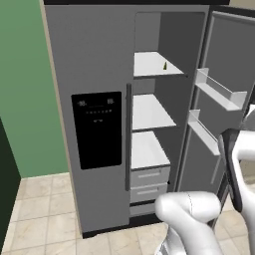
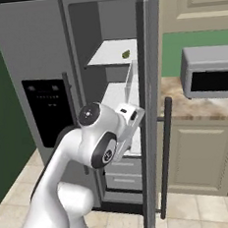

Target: There is a bowl on the dining counter. Grab a lemon wedge from the fridge and place it in the bowl. Then get the liquor bottle and glass cup from the cabinet and place them next to the bowl.

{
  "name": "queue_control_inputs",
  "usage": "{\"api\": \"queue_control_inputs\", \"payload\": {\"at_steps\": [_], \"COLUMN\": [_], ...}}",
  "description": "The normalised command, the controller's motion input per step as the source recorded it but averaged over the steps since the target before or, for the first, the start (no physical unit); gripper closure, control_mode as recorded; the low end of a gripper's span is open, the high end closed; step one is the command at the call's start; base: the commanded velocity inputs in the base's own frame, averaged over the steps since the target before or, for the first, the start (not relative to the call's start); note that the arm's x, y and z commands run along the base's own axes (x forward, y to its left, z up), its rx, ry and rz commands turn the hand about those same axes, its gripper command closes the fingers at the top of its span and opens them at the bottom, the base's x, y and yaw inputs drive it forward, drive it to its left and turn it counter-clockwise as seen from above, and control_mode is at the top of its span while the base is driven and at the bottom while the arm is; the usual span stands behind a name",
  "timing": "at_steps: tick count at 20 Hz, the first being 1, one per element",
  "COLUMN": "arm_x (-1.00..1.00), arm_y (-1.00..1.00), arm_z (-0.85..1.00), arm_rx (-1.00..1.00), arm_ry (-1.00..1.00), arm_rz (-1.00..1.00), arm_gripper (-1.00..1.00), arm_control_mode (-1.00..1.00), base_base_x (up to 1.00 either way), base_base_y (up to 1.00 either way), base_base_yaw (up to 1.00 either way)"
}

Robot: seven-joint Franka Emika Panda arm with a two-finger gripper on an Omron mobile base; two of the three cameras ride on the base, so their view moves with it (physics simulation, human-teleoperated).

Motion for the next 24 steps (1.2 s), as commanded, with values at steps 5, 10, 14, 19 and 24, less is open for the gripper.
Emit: {"api": "queue_control_inputs", "payload": {"at_steps": [5,10,14,19,24], "arm_x": [-0.43,0.00,0.00,0.00,-0.05], "arm_y": [0.45,0.90,1.00,0.92,0.67], "arm_z": [0.20,0.48,0.56,0.67,0.74], "arm_rx": [0.03,0.12,0.14,0.19,0.27], "arm_ry": [-0.13,-0.07,-0.08,-0.06,-0.04], "arm_rz": [0.01,-0.12,-0.15,-0.12,-0.08], "arm_gripper": [-1.00,-1.00,-1.00,-1.00,-1.00], "arm_control_mode": [-1.00,-1.00,-1.00,-1.00,-1.00], "base_base_x": [0.00,0.00,0.00,0.00,0.00], "base_base_y": [0.00,0.00,0.00,0.00,0.00], "base_base_yaw": [0.00,0.00,0.00,0.00,0.00]}}
